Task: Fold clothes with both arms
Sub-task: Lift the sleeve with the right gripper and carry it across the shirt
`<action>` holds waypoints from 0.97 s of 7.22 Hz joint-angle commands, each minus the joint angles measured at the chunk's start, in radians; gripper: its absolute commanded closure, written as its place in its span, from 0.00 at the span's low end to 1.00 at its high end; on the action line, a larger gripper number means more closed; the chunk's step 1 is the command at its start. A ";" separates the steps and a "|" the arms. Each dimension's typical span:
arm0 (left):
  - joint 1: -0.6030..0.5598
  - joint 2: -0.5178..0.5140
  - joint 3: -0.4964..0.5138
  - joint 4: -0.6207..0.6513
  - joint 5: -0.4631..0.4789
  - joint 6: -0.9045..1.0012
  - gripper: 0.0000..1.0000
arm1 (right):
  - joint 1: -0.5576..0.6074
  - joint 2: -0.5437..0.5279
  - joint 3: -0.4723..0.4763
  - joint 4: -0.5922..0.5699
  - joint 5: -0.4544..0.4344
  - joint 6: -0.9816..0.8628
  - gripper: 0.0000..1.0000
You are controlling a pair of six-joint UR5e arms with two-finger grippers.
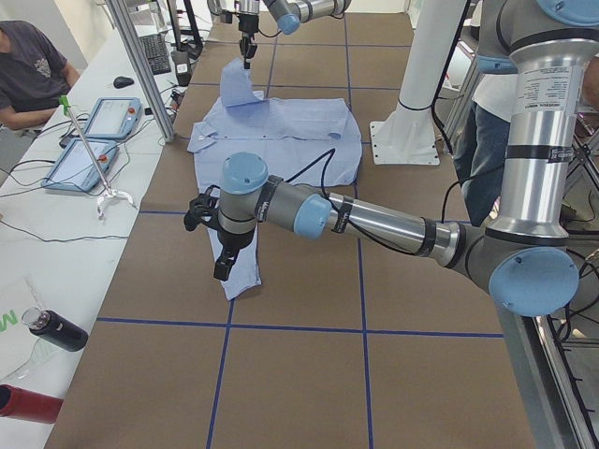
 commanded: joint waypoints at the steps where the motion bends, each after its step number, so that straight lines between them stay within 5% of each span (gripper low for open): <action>1: 0.000 -0.001 0.002 0.000 0.000 0.000 0.01 | -0.038 0.062 -0.057 0.002 -0.043 0.017 1.00; 7: 0.000 -0.009 0.014 0.002 0.000 -0.003 0.01 | -0.200 0.208 -0.362 0.091 -0.209 0.016 1.00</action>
